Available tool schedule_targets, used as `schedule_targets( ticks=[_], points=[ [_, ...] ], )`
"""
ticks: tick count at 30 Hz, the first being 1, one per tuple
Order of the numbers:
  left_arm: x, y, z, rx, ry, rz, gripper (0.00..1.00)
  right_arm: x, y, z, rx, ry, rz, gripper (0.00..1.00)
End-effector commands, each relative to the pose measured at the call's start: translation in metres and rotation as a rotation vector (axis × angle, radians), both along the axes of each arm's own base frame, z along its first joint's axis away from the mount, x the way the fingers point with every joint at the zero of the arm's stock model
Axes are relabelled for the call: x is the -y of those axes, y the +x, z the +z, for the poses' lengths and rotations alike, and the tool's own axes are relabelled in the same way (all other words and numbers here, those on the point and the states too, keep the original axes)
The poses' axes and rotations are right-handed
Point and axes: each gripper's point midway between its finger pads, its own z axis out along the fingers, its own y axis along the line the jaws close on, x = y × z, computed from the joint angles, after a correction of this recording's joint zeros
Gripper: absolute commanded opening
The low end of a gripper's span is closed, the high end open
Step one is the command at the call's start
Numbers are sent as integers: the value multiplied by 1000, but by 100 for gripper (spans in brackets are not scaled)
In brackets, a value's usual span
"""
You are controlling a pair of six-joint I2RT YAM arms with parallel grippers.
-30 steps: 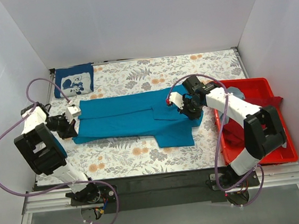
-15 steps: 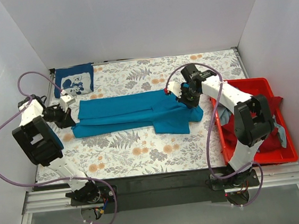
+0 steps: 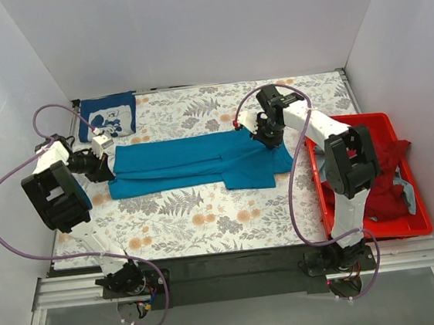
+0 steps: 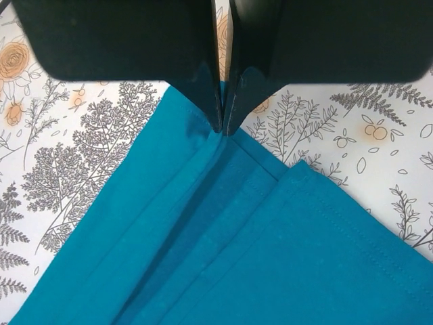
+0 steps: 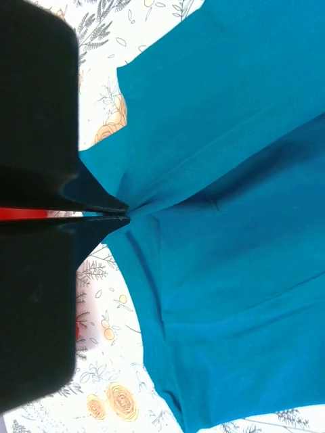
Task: Fold and stack the t-shirts
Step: Fold the tshirt
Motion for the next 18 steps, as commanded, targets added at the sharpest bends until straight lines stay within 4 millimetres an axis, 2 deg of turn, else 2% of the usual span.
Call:
schedule_targets(
  ticks=[1, 13, 18],
  points=[
    [-6, 14, 7, 52, 24, 16, 0, 5, 11, 7, 15, -14, 6, 1],
    [-10, 23, 0, 51, 34, 33, 0, 8, 23, -8, -6, -30, -8, 1],
    [-4, 27, -7, 27, 26, 42, 0, 6, 29, -10, -5, -29, -22, 1]
  ],
)
